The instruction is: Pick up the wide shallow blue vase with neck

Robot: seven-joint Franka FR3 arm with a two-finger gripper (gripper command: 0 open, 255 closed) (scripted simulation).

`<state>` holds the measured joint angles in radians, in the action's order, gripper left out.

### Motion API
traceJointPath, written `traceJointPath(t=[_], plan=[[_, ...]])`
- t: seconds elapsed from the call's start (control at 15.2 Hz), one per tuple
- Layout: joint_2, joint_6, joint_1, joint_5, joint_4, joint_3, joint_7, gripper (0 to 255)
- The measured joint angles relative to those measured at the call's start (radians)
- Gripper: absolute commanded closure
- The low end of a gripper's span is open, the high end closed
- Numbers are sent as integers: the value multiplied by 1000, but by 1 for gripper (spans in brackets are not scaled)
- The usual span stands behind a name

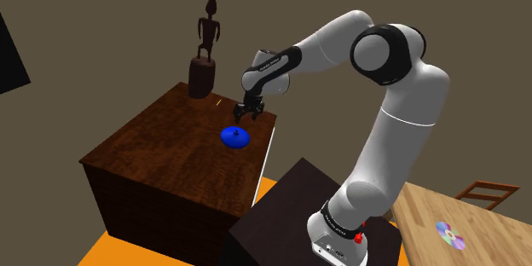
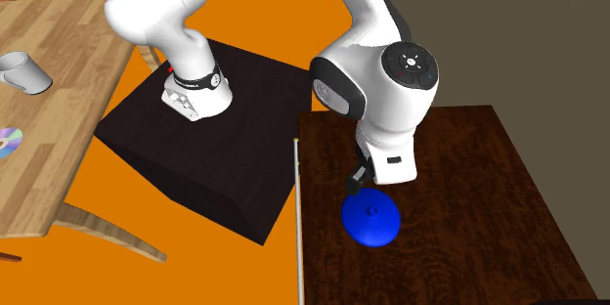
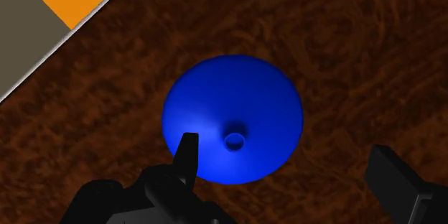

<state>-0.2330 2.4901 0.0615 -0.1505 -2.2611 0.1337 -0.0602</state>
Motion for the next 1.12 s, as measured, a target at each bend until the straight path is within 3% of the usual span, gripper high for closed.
traceJointPath(t=[0.4, 0.99, 1.06, 1.12], plan=[[-244, 66, 41, -61, 187, -18, -41, 0], [-361, 134, 61, -88, 238, -38, -62, 0], [-366, 139, 61, -89, 239, -39, -64, 255], [-368, 141, 62, -90, 238, -40, -64, 255]])
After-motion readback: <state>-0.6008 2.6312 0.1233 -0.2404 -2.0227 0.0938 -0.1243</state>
